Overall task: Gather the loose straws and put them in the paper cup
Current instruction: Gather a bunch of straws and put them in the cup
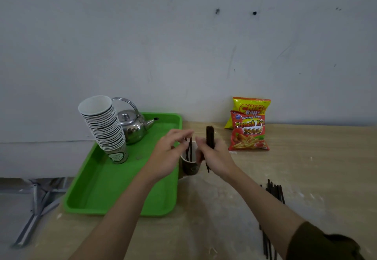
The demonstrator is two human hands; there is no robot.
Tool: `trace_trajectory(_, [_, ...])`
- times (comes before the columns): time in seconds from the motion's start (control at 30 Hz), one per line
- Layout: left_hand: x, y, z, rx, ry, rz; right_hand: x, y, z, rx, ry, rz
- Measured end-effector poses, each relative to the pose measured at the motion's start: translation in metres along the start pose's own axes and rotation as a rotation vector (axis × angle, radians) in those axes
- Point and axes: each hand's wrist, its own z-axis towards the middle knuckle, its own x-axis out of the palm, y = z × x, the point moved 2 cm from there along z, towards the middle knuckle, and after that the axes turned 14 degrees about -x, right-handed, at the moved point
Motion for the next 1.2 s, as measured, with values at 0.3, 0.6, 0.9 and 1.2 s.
trace_trajectory(0.3, [0.013, 0.051, 0.01, -0.34, -0.08, -0.027, 0.015, -0.02, 0.031, 0.014, -0.395, 0.004])
trace_trajectory(0.6, [0.027, 0.061, 0.007, -0.348, -0.012, -0.019, 0.026, -0.07, 0.032, 0.148, -0.327, -0.202])
trace_trajectory(0.9, [0.026, 0.066, 0.008, -0.351, -0.03, -0.018, 0.019, -0.061, 0.023, 0.095, -0.191, -0.289])
trace_trajectory(1.2, [0.023, 0.055, -0.008, -0.166, -0.275, -0.014, 0.007, -0.051, 0.016, 0.109, -0.144, -0.268])
